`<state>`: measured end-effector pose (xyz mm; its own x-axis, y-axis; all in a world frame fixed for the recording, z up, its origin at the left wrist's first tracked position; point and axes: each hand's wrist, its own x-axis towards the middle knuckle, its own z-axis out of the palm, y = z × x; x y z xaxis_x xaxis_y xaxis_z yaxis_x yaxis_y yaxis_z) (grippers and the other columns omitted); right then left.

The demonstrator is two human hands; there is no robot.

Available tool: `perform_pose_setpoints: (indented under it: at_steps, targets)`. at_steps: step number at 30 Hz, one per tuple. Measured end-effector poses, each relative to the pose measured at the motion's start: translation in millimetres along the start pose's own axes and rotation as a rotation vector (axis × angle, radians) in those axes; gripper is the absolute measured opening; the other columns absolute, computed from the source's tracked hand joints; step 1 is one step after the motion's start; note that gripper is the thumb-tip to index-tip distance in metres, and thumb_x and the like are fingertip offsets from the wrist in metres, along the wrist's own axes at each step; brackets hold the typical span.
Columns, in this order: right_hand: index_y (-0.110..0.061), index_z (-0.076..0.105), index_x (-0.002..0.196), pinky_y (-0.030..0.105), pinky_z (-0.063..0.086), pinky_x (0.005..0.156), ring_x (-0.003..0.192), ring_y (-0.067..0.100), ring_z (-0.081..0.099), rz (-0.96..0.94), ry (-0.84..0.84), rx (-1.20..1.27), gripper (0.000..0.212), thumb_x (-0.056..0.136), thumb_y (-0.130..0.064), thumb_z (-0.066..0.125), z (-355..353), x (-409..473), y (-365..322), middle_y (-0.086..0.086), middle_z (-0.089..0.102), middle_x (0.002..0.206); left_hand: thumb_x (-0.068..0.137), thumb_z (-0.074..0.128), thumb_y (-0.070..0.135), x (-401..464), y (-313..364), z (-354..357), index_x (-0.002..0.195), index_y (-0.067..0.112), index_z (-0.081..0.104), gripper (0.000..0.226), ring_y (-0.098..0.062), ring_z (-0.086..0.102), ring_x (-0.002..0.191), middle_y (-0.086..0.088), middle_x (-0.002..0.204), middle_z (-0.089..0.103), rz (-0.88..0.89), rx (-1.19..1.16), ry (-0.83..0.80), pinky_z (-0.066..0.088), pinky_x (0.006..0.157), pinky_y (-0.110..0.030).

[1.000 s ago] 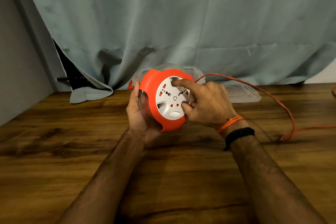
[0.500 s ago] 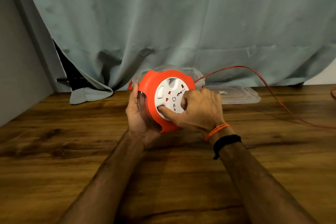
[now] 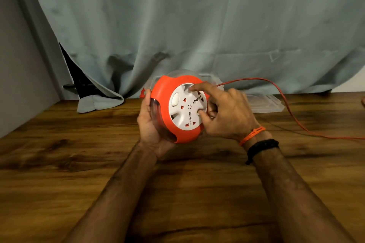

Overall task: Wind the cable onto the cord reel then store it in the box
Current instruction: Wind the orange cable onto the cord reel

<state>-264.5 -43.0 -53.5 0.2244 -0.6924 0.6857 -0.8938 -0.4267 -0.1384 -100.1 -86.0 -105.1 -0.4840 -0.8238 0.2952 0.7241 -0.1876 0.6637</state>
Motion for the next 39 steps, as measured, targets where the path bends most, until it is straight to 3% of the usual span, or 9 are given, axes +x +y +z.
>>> perform_pose_setpoints:
  at_steps: [5,10,14,18,22,29,32,35,39]
  targets:
    - [-0.038,0.051,0.135,0.040,0.053,0.072,0.072,0.028,0.061,-0.031,-0.005,-0.082,0.062,0.075,-0.026,0.061,6.4,-0.3,1.6,0.001,0.063,0.066,0.090,0.030,0.078,0.8,-0.7,-3.3,0.149,0.013,0.046,0.088,-0.044,0.045,0.138,-0.022,0.149,0.049,0.002,0.028,0.022,0.031,0.114,-0.066]
    - [-0.046,0.050,0.130,0.038,0.050,0.076,0.079,0.028,0.063,0.009,0.036,-0.124,0.062,0.070,-0.042,0.064,11.8,-0.8,5.9,-0.002,0.066,0.071,0.090,0.030,0.077,-0.2,0.7,-1.7,0.147,0.014,0.048,0.087,-0.044,0.049,0.135,-0.022,0.147,0.052,0.017,0.031,0.057,0.037,0.110,-0.065]
    - [-0.035,0.062,0.111,0.035,0.039,0.078,0.089,0.031,0.064,0.111,0.074,-0.120,0.066,0.056,-0.071,0.068,16.9,-3.4,4.1,0.002,0.070,0.082,0.084,0.041,0.073,0.0,1.6,2.0,0.147,0.013,0.049,0.088,-0.044,0.049,0.135,-0.023,0.146,0.053,0.036,0.048,0.047,0.032,0.113,-0.066]
    - [-0.022,0.063,0.070,0.029,0.037,0.070,0.080,0.025,0.064,0.222,0.098,-0.120,0.072,0.057,-0.090,0.044,27.0,-2.5,-9.5,-0.001,0.068,0.072,0.087,0.039,0.070,1.0,-0.6,4.5,0.145,0.008,0.051,0.086,-0.044,0.047,0.137,-0.025,0.146,0.052,0.040,0.034,0.028,0.028,0.116,-0.064]
    - [-0.016,0.058,0.059,0.029,0.037,0.065,0.070,0.025,0.062,0.240,0.101,-0.129,0.078,0.062,-0.089,0.032,30.8,-1.0,-19.3,0.000,0.064,0.060,0.089,0.037,0.072,1.4,0.8,0.4,0.142,0.008,0.055,0.085,-0.043,0.050,0.135,-0.024,0.143,0.056,0.039,0.034,0.028,0.032,0.115,-0.063]
    - [-0.020,0.060,0.051,0.030,0.048,0.065,0.062,0.018,0.063,0.196,0.142,-0.017,0.069,0.061,-0.088,0.049,23.2,0.1,-12.4,-0.008,0.058,0.048,0.091,0.030,0.077,-0.5,2.9,-1.5,0.131,0.011,0.067,0.085,-0.041,0.060,0.125,-0.023,0.135,0.063,0.036,0.023,0.055,0.049,0.102,-0.058]
    - [-0.024,0.062,0.057,0.035,0.051,0.064,0.058,0.015,0.060,0.107,0.132,0.041,0.054,0.064,-0.077,0.063,13.4,1.0,-3.0,-0.013,0.049,0.047,0.091,0.028,0.078,-0.3,2.8,-2.7,0.131,0.012,0.066,0.087,-0.040,0.061,0.124,-0.022,0.135,0.063,0.025,0.023,0.035,0.050,0.101,-0.057]
    - [-0.029,0.062,0.086,0.041,0.051,0.074,0.062,0.021,0.057,0.017,0.060,0.049,0.037,0.067,-0.060,0.070,4.6,-0.6,3.0,-0.013,0.048,0.054,0.090,0.026,0.079,0.8,1.8,-3.8,0.137,0.012,0.061,0.089,-0.042,0.056,0.129,-0.022,0.140,0.059,0.009,0.000,0.011,0.044,0.106,-0.061]
    - [-0.035,0.053,0.126,0.041,0.052,0.075,0.063,0.021,0.051,-0.015,-0.028,0.025,0.060,0.068,-0.042,0.067,-0.8,-1.0,4.5,-0.015,0.039,0.055,0.089,0.030,0.079,1.4,-0.3,-4.6,0.143,0.012,0.054,0.089,-0.045,0.045,0.138,-0.023,0.147,0.051,-0.005,0.000,-0.016,0.029,0.114,-0.067]
